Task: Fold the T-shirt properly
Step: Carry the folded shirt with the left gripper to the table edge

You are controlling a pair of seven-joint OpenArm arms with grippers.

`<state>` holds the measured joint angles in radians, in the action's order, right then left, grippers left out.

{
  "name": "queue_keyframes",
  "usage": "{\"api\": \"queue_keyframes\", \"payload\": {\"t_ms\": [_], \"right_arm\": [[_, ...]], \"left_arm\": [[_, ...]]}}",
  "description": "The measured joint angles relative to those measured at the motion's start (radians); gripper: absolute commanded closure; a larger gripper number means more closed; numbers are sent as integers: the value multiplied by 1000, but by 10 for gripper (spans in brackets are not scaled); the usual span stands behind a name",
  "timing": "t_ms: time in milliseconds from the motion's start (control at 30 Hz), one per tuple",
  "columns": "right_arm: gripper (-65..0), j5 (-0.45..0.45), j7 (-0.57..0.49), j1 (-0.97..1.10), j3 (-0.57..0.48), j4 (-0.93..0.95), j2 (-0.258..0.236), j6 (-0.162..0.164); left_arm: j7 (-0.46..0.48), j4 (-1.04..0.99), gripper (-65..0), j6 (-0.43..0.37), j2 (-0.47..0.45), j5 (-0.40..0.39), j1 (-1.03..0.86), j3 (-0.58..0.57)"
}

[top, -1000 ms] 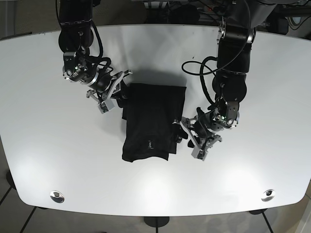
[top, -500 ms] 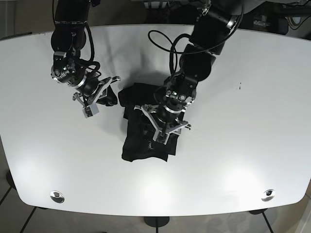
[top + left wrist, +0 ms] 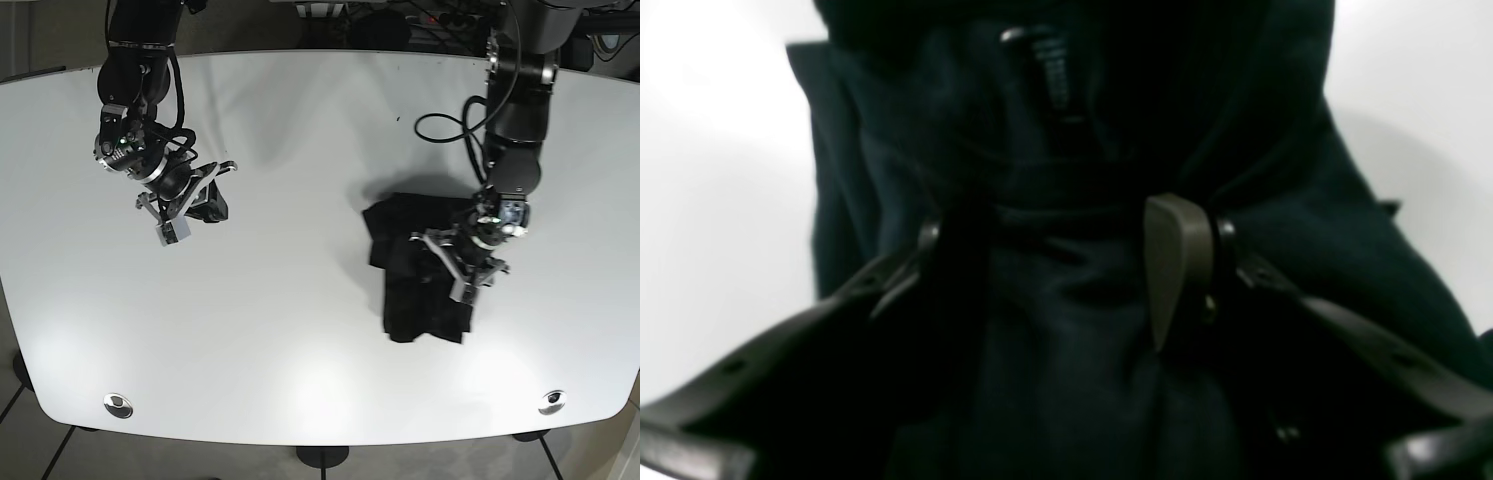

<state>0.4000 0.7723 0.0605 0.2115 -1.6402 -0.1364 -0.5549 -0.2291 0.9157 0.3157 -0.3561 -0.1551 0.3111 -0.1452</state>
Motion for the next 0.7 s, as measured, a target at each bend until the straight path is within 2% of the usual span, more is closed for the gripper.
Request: {"api": "queue_keyframes", "payload": {"t_ms": [100,133,200,267,400,533,600,667,700], "right_arm": [[-59,0,0,0,0,0,0,0],[-59,0,0,0,0,0,1,0],[-59,0,0,0,-2,0,1,0],[-59,-2,1,3,-4,-20,1,0],[-59,0,-1,7,-4,-61,1,0],[-59,-8,12,29,-26,-91,8,5],[-59,-6,-2,38,-40,-92,24,6],[-59,-17,-12,53,-40,-81,24,43],[-59,-50,-44,62,-40,-80,21,63]], "left_arm": [[-3,-56,-338,4,-179,8,-5,8],[23,-119,-338,49,-246,7,2,12],[74,-211,-338,104,-320,8,5,19],[182,-322,-338,130,-390,12,-8,40],[274,-470,-338,181,-502,51,-21,39],[322,-493,-332,256,-557,84,-29,38],[324,-409,-332,292,-553,34,-38,37],[331,-254,-332,296,-550,-19,-65,31],[346,-193,-332,294,-546,-41,-82,33]]}}
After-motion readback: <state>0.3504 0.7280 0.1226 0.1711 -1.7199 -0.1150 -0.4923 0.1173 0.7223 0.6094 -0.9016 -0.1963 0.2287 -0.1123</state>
